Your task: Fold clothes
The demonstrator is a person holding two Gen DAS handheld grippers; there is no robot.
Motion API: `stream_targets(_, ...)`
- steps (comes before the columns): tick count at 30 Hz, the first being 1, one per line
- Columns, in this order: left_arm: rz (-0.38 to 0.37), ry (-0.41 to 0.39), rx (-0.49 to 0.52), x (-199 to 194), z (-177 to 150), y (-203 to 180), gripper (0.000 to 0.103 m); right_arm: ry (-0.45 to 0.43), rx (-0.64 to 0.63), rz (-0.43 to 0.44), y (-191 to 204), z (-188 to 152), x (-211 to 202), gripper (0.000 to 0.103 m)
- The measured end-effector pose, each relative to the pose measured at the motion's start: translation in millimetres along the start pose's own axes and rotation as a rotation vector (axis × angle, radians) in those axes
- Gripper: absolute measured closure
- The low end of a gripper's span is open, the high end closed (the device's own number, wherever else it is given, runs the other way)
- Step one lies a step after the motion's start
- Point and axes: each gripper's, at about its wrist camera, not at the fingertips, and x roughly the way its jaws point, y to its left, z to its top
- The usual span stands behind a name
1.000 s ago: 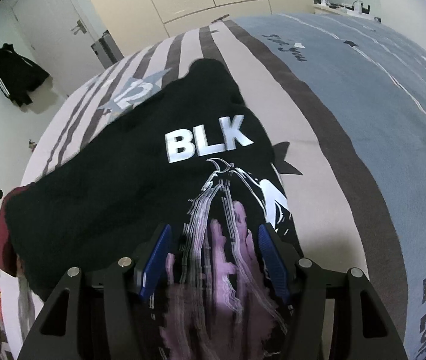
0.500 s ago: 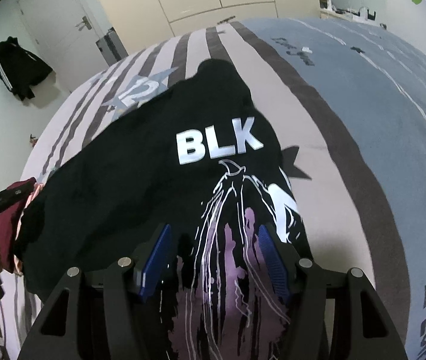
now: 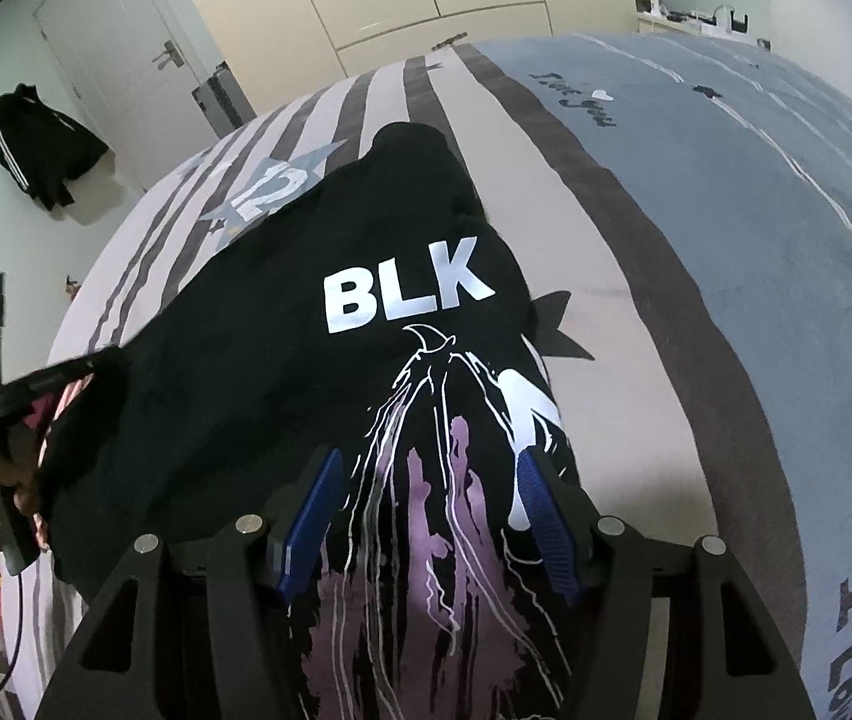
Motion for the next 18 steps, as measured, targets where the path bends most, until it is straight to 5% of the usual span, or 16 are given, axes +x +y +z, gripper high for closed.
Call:
stream_targets(8, 0.009, -0.043, -0.029, -16.8, 5.8, 19.4, 0.102, -0.005, -0.023, 0.036, 14.6, 0.3, -0.3, 0.045)
stream_targets(18, 0.123, 0.033, -0.014, 33.6, -4.9, 25.0, 0.103, 0.038, -0.025, 0.023, 25.6, -4.8, 22.5, 0.046)
